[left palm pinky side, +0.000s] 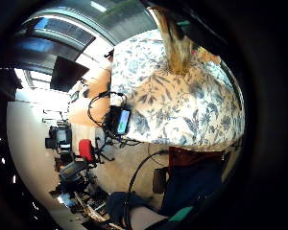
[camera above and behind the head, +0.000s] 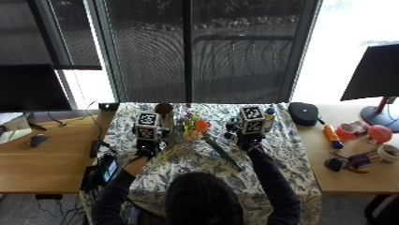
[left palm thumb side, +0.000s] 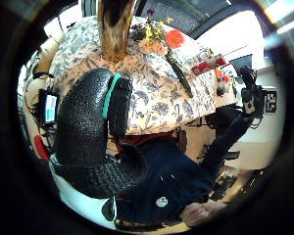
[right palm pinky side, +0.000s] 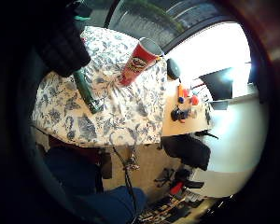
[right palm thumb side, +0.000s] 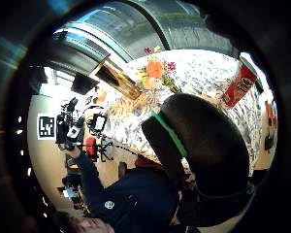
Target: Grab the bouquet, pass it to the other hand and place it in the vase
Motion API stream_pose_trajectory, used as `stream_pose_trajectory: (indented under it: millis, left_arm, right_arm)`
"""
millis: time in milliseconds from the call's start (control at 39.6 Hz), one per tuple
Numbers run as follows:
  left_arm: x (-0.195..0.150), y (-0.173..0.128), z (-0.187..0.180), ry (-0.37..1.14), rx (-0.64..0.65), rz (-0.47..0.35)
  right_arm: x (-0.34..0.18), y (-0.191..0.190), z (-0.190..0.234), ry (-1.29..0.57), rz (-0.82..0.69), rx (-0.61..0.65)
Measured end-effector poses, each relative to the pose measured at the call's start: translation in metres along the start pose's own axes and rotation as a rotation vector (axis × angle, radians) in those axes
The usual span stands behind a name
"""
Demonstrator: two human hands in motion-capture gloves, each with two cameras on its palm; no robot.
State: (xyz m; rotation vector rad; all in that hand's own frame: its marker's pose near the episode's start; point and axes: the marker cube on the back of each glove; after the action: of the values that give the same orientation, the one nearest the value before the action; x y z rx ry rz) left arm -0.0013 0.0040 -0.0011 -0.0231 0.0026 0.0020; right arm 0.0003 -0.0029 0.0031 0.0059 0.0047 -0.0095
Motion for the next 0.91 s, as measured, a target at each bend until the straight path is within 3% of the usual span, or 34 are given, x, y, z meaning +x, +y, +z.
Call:
stream_pose_trajectory:
  millis: [606,909]
  left_arm:
    - [-0.007,-0.012,0.020,0.035,-0.022,0.000]
    - [0.014,-0.015,0.016,0.053,-0.003,0.078]
  right_arm:
    - [-0.004,-0.009,0.028,-0.033,-0.036,-0.064]
    - [0.001,-0.003,0.014,-0.040,0.038,-0.147]
